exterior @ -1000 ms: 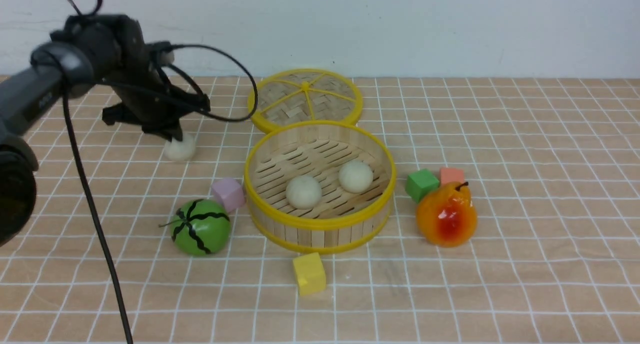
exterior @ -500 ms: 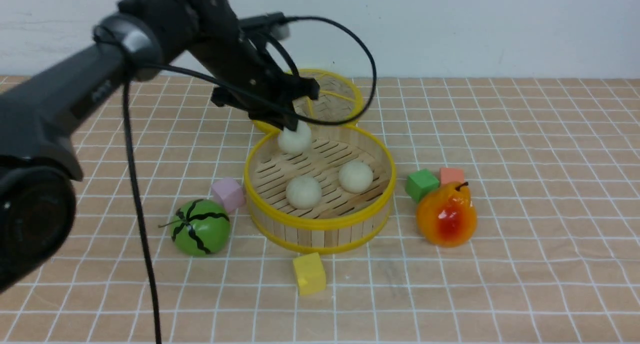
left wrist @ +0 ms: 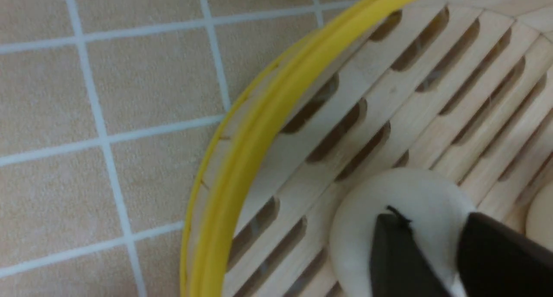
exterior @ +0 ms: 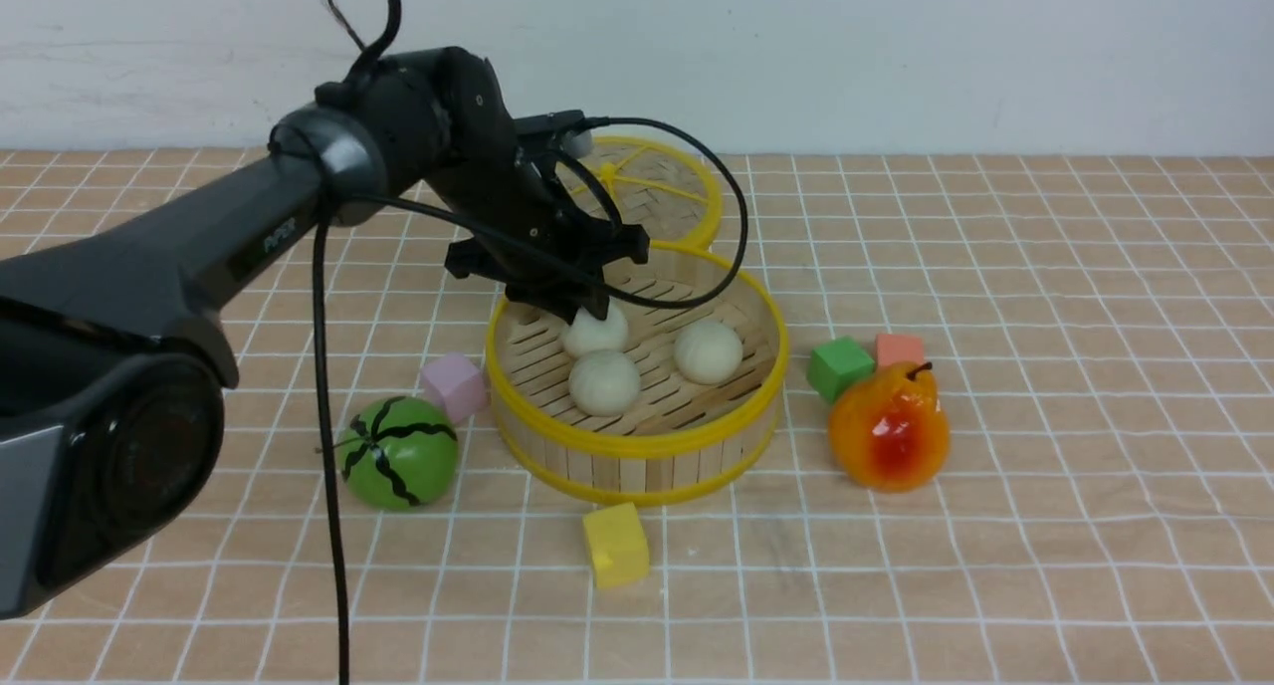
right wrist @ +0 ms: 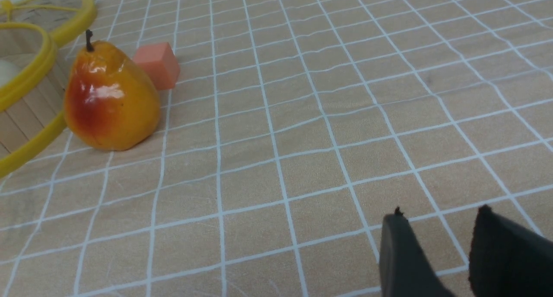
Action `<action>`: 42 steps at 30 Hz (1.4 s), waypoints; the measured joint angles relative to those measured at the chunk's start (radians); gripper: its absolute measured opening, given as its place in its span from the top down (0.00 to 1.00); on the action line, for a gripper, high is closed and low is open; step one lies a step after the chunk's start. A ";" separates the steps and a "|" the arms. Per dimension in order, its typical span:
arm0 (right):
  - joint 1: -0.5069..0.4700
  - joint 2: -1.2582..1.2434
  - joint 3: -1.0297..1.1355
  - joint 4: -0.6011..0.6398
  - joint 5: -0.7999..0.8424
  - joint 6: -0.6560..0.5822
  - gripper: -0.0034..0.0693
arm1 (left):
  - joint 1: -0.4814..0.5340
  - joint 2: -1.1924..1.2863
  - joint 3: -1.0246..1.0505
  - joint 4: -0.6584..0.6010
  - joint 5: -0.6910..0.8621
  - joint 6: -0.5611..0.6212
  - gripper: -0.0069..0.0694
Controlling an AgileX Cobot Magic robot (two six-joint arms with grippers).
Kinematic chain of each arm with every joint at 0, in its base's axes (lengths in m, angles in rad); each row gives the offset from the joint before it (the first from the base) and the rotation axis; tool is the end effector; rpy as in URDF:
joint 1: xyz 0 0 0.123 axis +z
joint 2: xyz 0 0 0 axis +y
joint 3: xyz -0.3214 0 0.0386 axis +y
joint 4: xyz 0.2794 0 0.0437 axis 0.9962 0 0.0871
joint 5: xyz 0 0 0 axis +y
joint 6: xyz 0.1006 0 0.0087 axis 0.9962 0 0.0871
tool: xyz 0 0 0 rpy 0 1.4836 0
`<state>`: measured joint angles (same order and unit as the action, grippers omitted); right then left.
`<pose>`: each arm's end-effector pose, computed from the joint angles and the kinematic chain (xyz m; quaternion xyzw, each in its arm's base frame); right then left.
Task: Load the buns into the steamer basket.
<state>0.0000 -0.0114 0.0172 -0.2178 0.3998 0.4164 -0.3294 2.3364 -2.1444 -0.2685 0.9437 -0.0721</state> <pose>0.0536 -0.0085 0.1692 0.1114 0.7997 0.0295 0.5892 0.5453 -0.2094 0.2329 0.0753 0.9556 -0.1735 0.2258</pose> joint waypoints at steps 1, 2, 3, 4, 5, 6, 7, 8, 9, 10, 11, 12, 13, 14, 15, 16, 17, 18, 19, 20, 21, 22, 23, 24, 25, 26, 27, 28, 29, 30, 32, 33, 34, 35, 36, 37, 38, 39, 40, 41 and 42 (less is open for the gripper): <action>0.000 0.000 0.000 0.000 0.000 0.000 0.62 | 0.000 -0.002 0.000 0.000 0.006 0.000 0.57; 0.000 0.000 0.000 0.000 0.000 0.000 0.62 | 0.000 -0.013 0.000 0.000 0.027 0.000 0.49; 0.000 0.000 0.000 0.000 0.000 0.000 0.62 | 0.000 -0.020 0.000 0.000 0.036 0.000 0.45; 0.000 0.000 0.000 0.000 0.000 0.000 0.62 | 0.000 -0.022 0.000 0.000 0.039 0.000 0.45; 0.000 0.000 0.000 0.000 0.000 0.000 0.62 | 0.000 -0.034 0.000 0.002 0.059 0.000 0.40; 0.000 0.000 0.000 0.000 0.000 0.000 0.62 | 0.000 -0.049 0.000 0.003 0.080 0.000 0.36; 0.000 0.000 0.000 0.000 0.000 0.000 0.62 | 0.000 -0.063 0.000 0.003 0.096 0.000 0.34; 0.000 0.000 0.000 0.000 0.000 0.000 0.62 | 0.000 -0.077 0.000 0.004 0.111 -0.001 0.33; 0.000 0.000 0.000 0.000 0.000 0.000 0.62 | 0.000 -0.081 0.000 0.004 0.115 -0.001 0.33; 0.000 0.000 0.000 0.000 0.000 0.000 0.62 | 0.000 -0.110 0.000 0.011 0.141 -0.004 0.33; 0.000 0.000 0.000 0.000 0.000 0.000 0.62 | 0.000 -0.135 0.000 0.019 0.161 -0.006 0.32; 0.000 0.000 0.000 0.000 0.000 0.000 0.62 | 0.001 -0.157 0.000 0.026 0.178 -0.010 0.32; 0.000 0.000 0.000 0.000 0.000 0.000 0.62 | 0.001 -0.197 0.000 0.038 0.201 -0.016 0.33; 0.000 0.000 0.000 0.000 0.000 0.000 0.62 | 0.001 -0.234 0.000 0.056 0.232 -0.023 0.34; 0.000 0.000 0.000 0.000 0.000 0.000 0.62 | 0.001 -0.264 0.000 0.065 0.253 -0.028 0.35; 0.000 0.000 0.000 0.000 0.000 0.000 0.62 | 0.001 -0.321 0.000 0.084 0.280 -0.036 0.37; 0.000 0.000 0.000 0.000 0.000 0.000 0.62 | 0.001 -0.353 0.000 0.094 0.287 -0.041 0.40; 0.000 0.000 0.000 0.000 0.000 0.000 0.62 | 0.001 -0.396 0.003 0.106 0.293 -0.050 0.43; 0.000 0.000 0.000 0.000 0.000 0.000 0.62 | 0.001 -0.405 0.004 0.108 0.293 -0.054 0.44; 0.000 0.000 0.000 0.000 0.000 0.000 0.62 | 0.001 -0.481 0.022 0.125 0.293 -0.065 0.51; 0.000 0.000 0.000 0.000 0.000 0.000 0.62 | 0.001 -0.541 0.044 0.141 0.293 -0.071 0.57; 0.000 0.000 0.000 0.000 0.000 0.000 0.62 | 0.001 -0.573 0.063 0.149 0.293 -0.078 0.61; 0.000 0.000 0.000 0.000 0.000 0.000 0.62 | 0.001 -0.628 0.091 0.164 0.293 -0.086 0.67; 0.000 0.000 0.000 0.000 0.000 0.000 0.62 | 0.001 -0.640 0.091 0.167 0.293 -0.087 0.68; 0.000 0.000 0.000 0.000 0.000 0.000 0.62 | 0.001 -0.712 0.132 0.182 0.293 -0.094 0.75; 0.000 0.000 0.000 0.000 0.000 0.000 0.62 | 0.001 -0.803 0.201 0.199 0.293 -0.102 0.85; 0.000 0.000 0.000 0.000 0.000 0.000 0.62 | 0.001 -0.872 0.241 0.207 0.293 -0.106 0.89; 0.000 0.000 0.000 0.000 0.000 0.000 0.62 | 0.001 -0.929 0.284 0.214 0.293 -0.110 0.92; 0.000 0.000 0.000 0.000 0.000 0.000 0.62 | 0.001 -1.001 0.344 0.222 0.293 -0.117 0.93; 0.000 0.000 0.000 0.000 0.000 0.000 0.62 | 0.001 -1.090 0.437 0.229 0.293 -0.131 0.93; 0.000 0.000 0.000 0.000 0.000 0.000 0.62 | 0.001 -1.164 0.510 0.232 0.293 -0.144 0.93; 0.000 0.000 0.000 0.000 0.000 0.000 0.62 | 0.001 -1.281 0.637 0.237 0.291 -0.164 0.93; 0.000 0.000 0.000 0.000 0.000 0.000 0.62 | 0.001 -1.366 0.720 0.241 0.282 -0.175 0.93; 0.000 0.000 0.000 0.000 0.000 0.000 0.62 | 0.001 -1.435 0.804 0.245 0.263 -0.180 0.93; 0.000 0.000 0.000 0.000 0.000 0.000 0.62 | 0.001 -1.462 0.853 0.247 0.252 -0.181 0.93; 0.000 0.000 0.000 0.000 0.000 0.000 0.62 | 0.001 -1.529 0.932 0.250 0.220 -0.185 0.93; 0.000 0.000 0.000 0.000 0.000 0.000 0.62 | 0.001 -1.593 0.992 0.251 0.192 -0.190 0.93; 0.000 0.000 0.000 0.000 0.000 0.000 0.62 | 0.001 -1.653 1.060 0.251 0.157 -0.202 0.93; 0.000 0.000 0.000 0.000 0.000 0.000 0.62 | 0.001 -1.719 1.133 0.251 0.121 -0.228 0.93; 0.000 0.000 0.000 0.000 0.000 0.000 0.62 | 0.001 -1.767 1.185 0.252 0.106 -0.249 0.93; 0.000 0.000 0.000 0.000 0.000 0.000 0.62 | 0.001 -1.776 1.204 0.253 0.104 -0.254 0.93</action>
<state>0.0000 -0.0114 0.0172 -0.2178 0.3998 0.4164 -0.3284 0.5602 -0.9409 -0.0159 1.0481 -0.3258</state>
